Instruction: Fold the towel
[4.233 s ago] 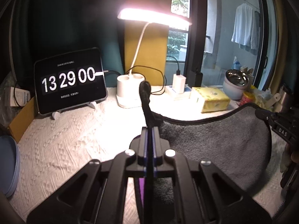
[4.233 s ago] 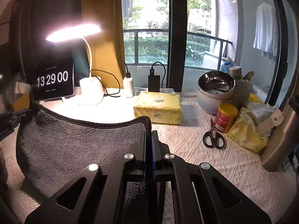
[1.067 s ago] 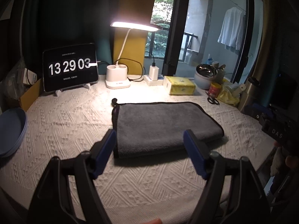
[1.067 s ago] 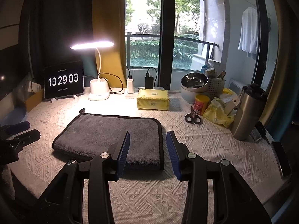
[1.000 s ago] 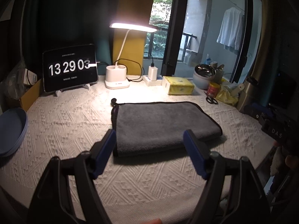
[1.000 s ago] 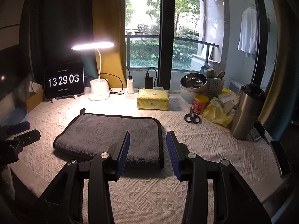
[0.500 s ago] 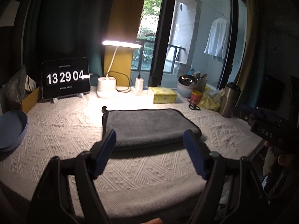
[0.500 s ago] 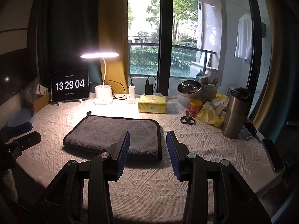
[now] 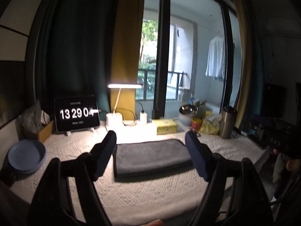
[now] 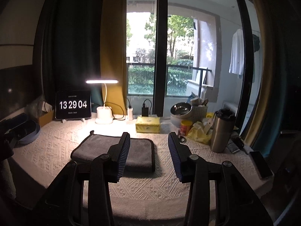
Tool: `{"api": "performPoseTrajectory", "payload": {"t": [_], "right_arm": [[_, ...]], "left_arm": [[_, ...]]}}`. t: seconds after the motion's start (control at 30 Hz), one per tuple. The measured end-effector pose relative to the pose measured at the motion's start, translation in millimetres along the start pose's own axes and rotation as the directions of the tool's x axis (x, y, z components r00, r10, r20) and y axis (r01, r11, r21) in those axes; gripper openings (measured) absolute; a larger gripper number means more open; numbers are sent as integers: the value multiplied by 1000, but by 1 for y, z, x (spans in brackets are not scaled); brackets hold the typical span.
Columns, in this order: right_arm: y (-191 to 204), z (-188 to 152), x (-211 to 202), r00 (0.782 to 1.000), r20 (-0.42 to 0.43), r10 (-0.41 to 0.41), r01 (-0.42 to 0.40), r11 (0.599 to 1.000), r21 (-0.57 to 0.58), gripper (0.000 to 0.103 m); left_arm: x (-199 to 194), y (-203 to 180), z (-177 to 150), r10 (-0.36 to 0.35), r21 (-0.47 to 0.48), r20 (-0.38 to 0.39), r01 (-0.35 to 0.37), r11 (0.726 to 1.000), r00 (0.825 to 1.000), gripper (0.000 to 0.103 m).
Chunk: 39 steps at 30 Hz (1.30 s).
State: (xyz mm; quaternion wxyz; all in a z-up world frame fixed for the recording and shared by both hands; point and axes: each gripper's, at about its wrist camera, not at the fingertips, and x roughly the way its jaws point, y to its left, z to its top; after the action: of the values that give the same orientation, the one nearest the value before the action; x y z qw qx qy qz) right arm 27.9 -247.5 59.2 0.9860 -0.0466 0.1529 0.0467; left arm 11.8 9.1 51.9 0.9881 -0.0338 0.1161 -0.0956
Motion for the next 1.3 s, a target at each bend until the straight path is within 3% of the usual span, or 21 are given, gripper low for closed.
{"api": "performPoseTrajectory", "payload": {"t": [0.1,0.17,0.37,0.5,0.73,1.3], "right_arm": [[-3,5,-14,999,37,-7,7,1000,0,54],[-4,9,-23,998,59,-11,11,1000,-3,55],[-6,23,-44,992,122,-24,25,1000,-3,57],[-7,29,-49,988,151,-26,26,1000,-1,63],[-5,32,-50,987,158,-23,24,1000,-3,63],[2,31,-48,990,140,-8,13,999,-32,64]], "left_arm": [[-8,1,7,8,-14,33,-8,1000,999,80],[-14,2,12,19,-20,58,-17,1000,998,93],[-32,2,34,45,2,126,-45,999,991,97],[-39,1,46,78,10,149,-81,997,986,98],[-44,2,49,101,9,182,-104,995,978,98],[-46,-1,45,92,12,187,-96,995,978,98]]}}
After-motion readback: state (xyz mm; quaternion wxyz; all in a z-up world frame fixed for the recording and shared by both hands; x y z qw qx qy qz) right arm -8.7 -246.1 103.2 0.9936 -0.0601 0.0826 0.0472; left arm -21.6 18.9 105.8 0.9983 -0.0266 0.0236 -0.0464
